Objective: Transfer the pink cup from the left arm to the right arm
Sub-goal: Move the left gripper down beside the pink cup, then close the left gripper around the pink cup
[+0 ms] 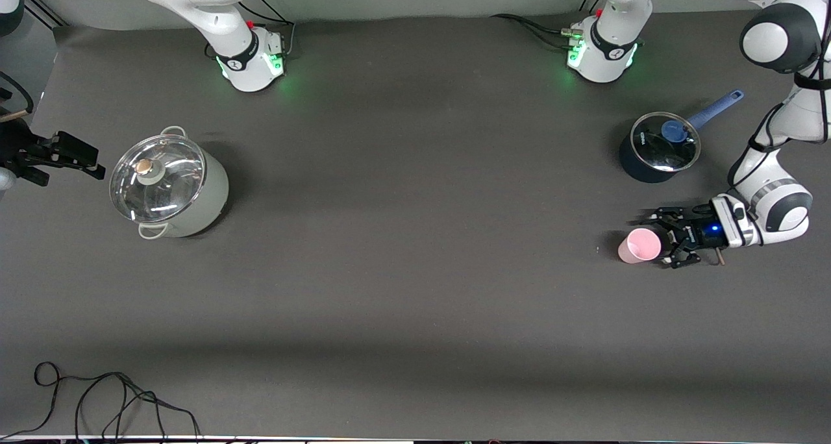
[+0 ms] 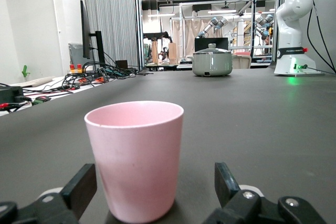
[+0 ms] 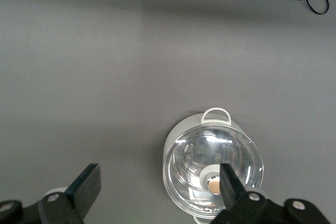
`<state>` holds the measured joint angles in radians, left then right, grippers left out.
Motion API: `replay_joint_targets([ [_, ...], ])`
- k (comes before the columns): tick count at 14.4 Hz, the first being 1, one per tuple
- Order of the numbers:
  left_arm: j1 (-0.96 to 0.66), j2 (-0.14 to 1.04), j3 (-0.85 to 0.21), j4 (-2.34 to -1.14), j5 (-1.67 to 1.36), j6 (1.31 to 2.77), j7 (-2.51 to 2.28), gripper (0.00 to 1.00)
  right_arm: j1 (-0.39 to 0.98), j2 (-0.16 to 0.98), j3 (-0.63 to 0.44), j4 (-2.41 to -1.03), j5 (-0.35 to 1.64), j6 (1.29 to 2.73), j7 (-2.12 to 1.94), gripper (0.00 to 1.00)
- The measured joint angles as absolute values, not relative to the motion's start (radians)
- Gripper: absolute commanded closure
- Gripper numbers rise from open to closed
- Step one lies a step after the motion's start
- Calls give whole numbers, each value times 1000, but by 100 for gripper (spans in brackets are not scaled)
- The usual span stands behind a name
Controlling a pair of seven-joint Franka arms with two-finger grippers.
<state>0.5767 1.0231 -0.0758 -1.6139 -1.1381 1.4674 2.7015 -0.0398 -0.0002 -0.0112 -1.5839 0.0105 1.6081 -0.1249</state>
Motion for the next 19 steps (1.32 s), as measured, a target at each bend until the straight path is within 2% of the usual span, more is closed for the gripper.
replay_joint_targets([
  [13, 499, 1026, -79, -1614, -1222, 1502, 2702, 2, -40, 0, -11, -1584, 11, 1608, -125, 0],
  [14, 494, 1026, -79, -1614, -1227, 1503, 2702, 11, -40, 0, -11, -1584, 11, 1608, -125, 0],
  [15, 490, 1026, -79, -1614, -1232, 1503, 2702, 34, -40, 0, -11, -1584, 11, 1608, -125, 0],
  [17, 487, 1026, -79, -1614, -1234, 1503, 2702, 96, -40, 0, -11, -1584, 11, 1608, -125, 0],
  [19, 483, 1026, -80, -1614, -1236, 1504, 2703, 100, -40, 0, -11, -1584, 11, 1608, -125, 0],
])
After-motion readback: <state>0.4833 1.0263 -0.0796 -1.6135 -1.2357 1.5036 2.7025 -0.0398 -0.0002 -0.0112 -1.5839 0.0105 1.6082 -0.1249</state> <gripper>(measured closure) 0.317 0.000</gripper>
